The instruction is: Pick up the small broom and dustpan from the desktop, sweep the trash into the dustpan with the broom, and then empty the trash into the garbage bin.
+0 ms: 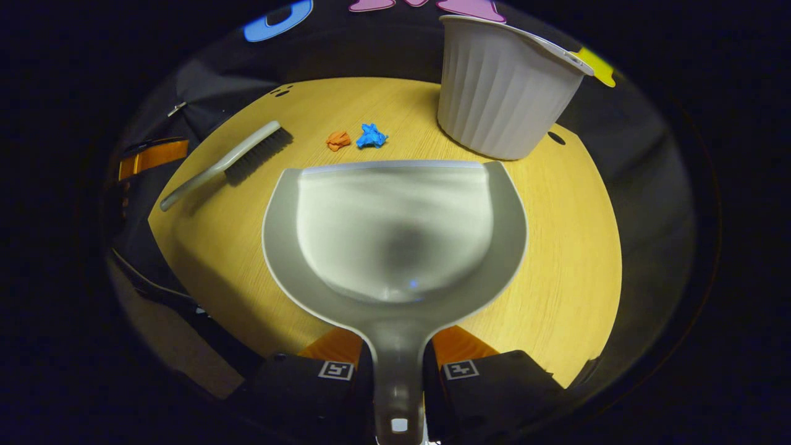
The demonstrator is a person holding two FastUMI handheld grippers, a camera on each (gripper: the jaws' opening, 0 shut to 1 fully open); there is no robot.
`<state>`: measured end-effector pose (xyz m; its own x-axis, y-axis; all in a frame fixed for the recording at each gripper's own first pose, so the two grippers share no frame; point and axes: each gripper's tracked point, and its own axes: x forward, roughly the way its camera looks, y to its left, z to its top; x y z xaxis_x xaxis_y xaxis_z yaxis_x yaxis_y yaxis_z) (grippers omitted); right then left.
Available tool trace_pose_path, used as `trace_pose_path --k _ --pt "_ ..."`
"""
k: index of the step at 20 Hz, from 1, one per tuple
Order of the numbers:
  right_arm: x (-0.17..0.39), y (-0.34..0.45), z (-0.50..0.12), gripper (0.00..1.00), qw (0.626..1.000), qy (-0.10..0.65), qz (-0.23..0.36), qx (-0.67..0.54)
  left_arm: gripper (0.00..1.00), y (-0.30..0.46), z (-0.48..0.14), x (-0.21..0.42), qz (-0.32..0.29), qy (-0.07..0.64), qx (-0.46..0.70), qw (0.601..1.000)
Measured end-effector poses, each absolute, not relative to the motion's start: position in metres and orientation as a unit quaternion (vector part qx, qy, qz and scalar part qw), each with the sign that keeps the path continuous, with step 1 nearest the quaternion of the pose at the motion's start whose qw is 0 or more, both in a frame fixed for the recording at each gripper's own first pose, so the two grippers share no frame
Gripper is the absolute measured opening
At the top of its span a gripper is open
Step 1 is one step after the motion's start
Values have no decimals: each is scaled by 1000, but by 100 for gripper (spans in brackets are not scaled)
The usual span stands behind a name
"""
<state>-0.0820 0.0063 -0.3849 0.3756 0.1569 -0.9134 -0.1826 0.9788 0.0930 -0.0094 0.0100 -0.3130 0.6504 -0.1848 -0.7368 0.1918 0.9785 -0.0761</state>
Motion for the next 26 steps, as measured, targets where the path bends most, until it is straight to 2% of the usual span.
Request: trace_pose_path --k 2,3,4,5,8,9,12,14,15,18,22,23,26 --pt "-88 5 -377 34 830 549 100 -11 92 5 -336 -9 -123 431 30 893" --pt "-90 5 -374 37 831 548 98 -9 89 3 -346 -7 -128 442 39 887" --pt "-92 5 -372 34 831 548 96 -8 88 1 -356 -6 -134 453 43 880" --pt "-95 4 -369 38 831 548 95 -9 85 -3 -367 -7 -139 468 44 872" --pt "-98 3 -363 38 831 548 96 -17 79 -4 -394 -9 -133 504 43 852" --pt "-98 3 -363 38 831 547 95 -17 73 -3 -401 -9 -129 512 42 848" --pt "-98 4 -359 37 832 547 95 -19 68 -6 -413 -6 -132 529 31 838" --pt "-100 5 -358 34 830 549 99 -22 60 -6 -419 -5 -131 540 30 831" --pt "-101 6 -359 38 828 550 102 -24 51 -4 -423 -2 -124 543 35 830" --pt "-101 12 -359 37 824 554 114 -26 34 -3 -422 4 -131 537 42 832" --pt "-104 18 -360 34 798 581 149 -58 27 -7 -406 24 -145 512 35 846" --pt "-105 17 -362 37 788 591 158 -72 27 -11 -397 37 -147 500 35 853" --pt "-100 16 -369 37 765 610 181 -97 27 -28 -375 75 -165 470 46 866"
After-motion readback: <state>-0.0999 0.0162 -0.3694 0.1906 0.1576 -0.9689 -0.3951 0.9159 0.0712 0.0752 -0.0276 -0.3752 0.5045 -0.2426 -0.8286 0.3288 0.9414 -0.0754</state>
